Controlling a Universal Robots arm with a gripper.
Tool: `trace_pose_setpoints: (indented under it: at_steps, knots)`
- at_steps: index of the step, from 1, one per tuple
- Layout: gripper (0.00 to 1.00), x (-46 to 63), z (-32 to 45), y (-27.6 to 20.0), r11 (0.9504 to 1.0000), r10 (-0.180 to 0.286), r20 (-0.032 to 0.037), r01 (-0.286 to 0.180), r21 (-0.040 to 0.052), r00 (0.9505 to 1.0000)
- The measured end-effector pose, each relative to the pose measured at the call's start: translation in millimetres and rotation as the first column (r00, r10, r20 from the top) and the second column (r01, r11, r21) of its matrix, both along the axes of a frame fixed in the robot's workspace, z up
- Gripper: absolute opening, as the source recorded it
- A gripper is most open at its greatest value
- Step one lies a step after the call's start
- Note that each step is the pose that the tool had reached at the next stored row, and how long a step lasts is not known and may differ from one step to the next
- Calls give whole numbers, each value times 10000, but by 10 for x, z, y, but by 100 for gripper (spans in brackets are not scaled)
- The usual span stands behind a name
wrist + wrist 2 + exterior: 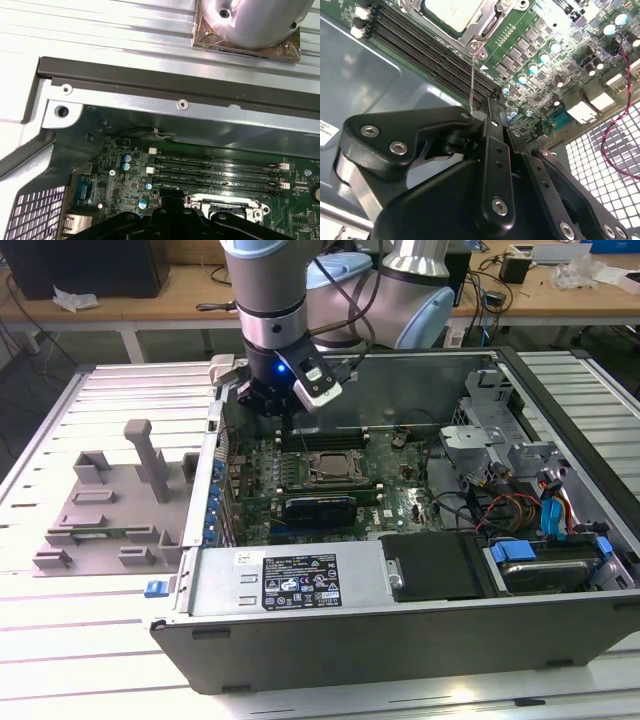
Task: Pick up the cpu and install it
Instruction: 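Install the first cpu locking lever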
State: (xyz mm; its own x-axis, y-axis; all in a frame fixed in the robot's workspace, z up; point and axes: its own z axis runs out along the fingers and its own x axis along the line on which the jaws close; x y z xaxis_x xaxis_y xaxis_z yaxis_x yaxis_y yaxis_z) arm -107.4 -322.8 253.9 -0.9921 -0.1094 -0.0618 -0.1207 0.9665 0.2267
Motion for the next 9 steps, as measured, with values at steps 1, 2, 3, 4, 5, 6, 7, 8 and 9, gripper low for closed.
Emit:
trace_pose_setpoints:
  at_steps: [1,2,3,4,5,6,7,8,9]
  knots:
    - [11,13,0,-1,10000,0,-1,0,11,10000]
    - [11,32,0,-3,10000,0,-1,0,21,10000]
    - [11,54,0,-4,10000,2,-1,-2,28,10000]
    - [11,96,0,-7,10000,-1,-3,1,33,10000]
    - [11,157,0,-13,10000,0,-9,0,34,10000]
    - [11,205,0,-18,10000,1,-18,-1,33,10000]
    - [11,238,0,-22,10000,-1,-25,1,34,10000]
    - [11,289,0,-29,10000,2,-34,-2,34,10000]
    - [11,319,0,-34,10000,1,-40,-1,33,10000]
